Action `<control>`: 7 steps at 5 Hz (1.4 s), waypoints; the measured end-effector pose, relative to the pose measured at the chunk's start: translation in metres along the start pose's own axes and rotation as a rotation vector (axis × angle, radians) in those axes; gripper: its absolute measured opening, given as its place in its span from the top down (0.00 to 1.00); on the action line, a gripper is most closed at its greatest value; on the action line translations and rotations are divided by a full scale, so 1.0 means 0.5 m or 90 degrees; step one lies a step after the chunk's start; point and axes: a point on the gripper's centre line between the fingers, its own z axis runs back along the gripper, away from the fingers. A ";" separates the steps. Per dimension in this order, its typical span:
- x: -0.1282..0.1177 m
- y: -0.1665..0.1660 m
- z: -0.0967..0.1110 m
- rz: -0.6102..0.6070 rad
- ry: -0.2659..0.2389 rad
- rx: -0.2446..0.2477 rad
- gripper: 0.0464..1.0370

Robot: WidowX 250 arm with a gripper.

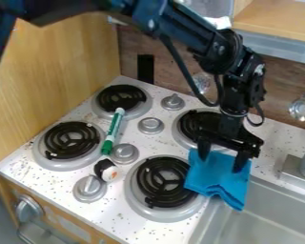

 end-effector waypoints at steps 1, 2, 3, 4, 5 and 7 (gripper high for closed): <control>0.000 0.001 -0.032 0.003 0.023 0.012 0.07; -0.027 0.011 -0.050 -0.009 0.033 0.021 0.33; -0.034 0.014 -0.050 -0.005 0.039 0.022 0.61; -0.040 0.019 -0.051 -0.008 0.052 0.024 0.83; -0.030 0.049 -0.050 0.011 0.057 0.022 0.93; 0.023 0.153 -0.042 0.110 0.057 0.005 0.95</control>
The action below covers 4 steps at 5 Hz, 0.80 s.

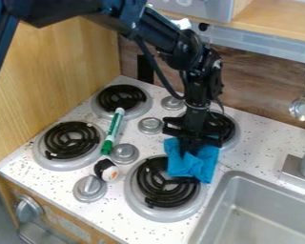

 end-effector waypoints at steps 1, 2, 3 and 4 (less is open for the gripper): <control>0.013 0.014 -0.004 0.011 0.004 -0.002 0.95; 0.026 0.045 -0.004 0.041 0.004 -0.002 0.95; 0.038 0.070 -0.013 0.062 0.012 0.004 0.95; 0.048 0.069 -0.018 0.077 0.018 0.007 0.95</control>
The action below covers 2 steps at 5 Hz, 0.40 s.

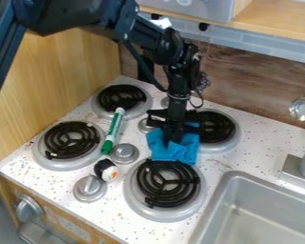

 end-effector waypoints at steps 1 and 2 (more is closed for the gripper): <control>0.010 0.013 -0.001 0.024 -0.001 0.006 0.95; 0.021 0.031 0.003 0.041 -0.003 0.020 0.95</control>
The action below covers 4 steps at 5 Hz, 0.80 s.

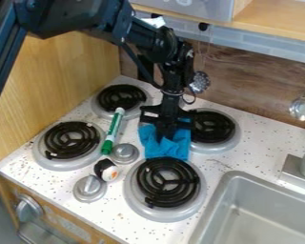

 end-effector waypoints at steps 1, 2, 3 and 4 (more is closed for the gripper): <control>0.003 0.000 0.004 0.001 -0.002 0.000 0.95; -0.001 -0.014 -0.008 -0.010 0.011 -0.017 0.95; -0.011 -0.059 -0.016 -0.052 0.022 -0.018 0.95; -0.035 -0.106 -0.012 -0.094 0.024 -0.017 0.95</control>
